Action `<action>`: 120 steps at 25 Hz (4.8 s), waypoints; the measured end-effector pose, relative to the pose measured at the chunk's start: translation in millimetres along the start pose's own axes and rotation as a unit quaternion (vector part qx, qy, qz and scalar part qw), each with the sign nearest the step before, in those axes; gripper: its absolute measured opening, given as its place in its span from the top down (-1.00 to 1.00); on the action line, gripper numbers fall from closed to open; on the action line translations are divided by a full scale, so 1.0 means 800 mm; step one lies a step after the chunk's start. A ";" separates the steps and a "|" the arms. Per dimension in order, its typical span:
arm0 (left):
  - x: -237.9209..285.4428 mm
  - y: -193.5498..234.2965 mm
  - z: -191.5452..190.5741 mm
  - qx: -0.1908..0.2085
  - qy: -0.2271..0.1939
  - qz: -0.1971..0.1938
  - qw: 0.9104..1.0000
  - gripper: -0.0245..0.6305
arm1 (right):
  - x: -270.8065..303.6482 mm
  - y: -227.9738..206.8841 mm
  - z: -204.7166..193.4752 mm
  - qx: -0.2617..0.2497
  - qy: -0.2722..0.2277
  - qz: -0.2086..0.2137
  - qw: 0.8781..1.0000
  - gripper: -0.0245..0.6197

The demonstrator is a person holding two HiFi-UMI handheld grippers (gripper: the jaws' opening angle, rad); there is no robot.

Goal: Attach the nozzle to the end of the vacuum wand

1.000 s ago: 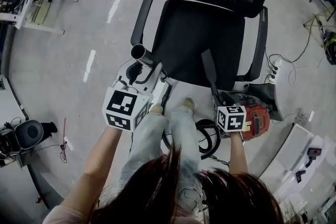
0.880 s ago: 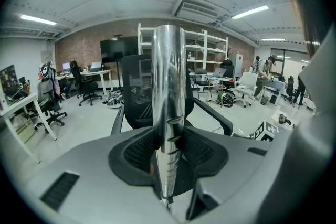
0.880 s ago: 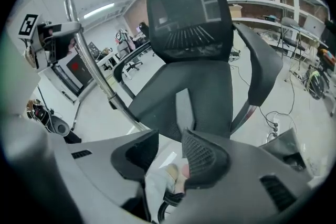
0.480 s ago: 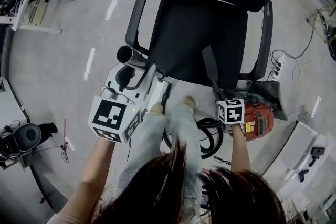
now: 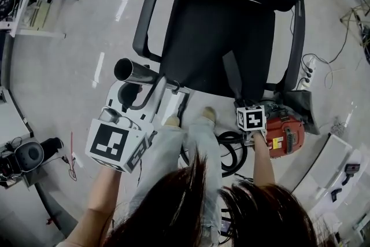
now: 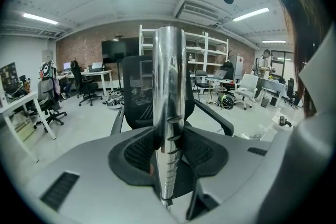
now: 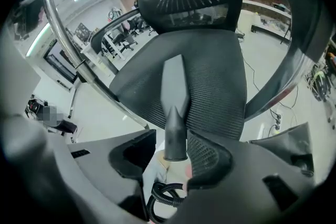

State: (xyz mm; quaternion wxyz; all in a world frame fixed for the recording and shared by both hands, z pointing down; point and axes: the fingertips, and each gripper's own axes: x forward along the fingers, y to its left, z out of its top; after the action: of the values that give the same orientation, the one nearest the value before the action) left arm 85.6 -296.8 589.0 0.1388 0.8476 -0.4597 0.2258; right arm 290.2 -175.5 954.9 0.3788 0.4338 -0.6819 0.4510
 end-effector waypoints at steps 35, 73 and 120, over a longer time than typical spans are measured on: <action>0.007 0.018 -0.001 -0.010 0.001 -0.002 1.000 0.44 | 0.068 -0.012 -0.010 -0.020 0.087 -0.087 0.992 0.37; -0.032 0.000 -0.001 0.025 0.052 -0.040 0.998 0.44 | -0.117 0.107 0.057 0.236 -0.072 0.030 0.969 0.37; -0.179 -0.035 -0.031 0.075 0.060 -0.157 0.983 0.44 | -0.459 0.379 0.181 0.227 -0.407 0.065 0.882 0.37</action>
State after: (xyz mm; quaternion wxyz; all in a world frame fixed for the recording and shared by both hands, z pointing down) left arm 34.7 -168.1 536.7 0.1362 0.9019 -0.2939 0.2858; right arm 113.0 -155.0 490.4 -0.0710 0.6080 -0.6819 0.4004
